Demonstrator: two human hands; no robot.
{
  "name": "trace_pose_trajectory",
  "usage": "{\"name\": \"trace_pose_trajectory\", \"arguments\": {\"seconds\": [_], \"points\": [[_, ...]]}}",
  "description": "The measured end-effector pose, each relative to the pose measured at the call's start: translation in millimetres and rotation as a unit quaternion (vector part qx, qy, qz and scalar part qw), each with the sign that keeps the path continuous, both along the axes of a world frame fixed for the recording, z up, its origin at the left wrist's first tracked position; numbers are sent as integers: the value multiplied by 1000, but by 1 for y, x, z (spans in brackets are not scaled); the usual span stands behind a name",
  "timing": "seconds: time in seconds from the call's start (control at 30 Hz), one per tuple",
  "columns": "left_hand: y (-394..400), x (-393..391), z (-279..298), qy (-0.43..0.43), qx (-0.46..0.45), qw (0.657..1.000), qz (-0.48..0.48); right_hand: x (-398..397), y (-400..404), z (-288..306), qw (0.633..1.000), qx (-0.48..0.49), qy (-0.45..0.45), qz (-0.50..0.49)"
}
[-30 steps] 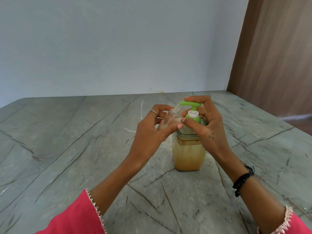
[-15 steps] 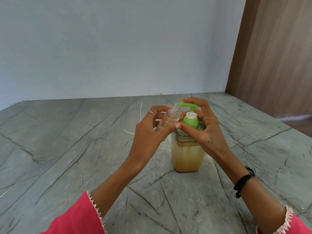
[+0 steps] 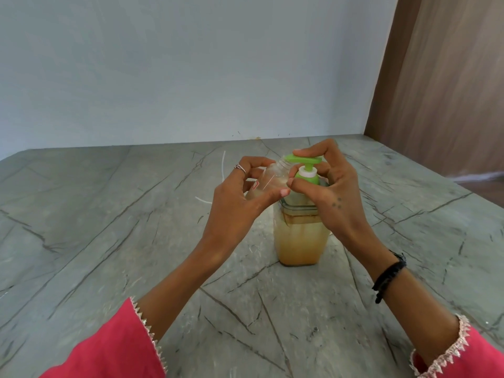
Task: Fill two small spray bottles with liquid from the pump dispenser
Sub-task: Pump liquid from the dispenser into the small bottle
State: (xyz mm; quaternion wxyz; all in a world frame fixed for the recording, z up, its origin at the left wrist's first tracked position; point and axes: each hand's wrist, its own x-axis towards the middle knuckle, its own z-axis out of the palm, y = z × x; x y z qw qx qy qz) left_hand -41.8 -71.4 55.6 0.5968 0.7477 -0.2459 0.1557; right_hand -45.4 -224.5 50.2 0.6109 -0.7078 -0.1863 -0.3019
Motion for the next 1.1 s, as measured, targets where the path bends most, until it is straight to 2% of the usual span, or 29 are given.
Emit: {"name": "trace_pose_trajectory", "arguments": {"seconds": [0.47, 1.1], "points": [[-1, -2, 3, 11, -13, 1000, -14, -2, 0, 0, 999, -44, -16, 8], [-1, -2, 3, 21, -22, 999, -21, -2, 1, 4, 1000, -16, -5, -14]]}}
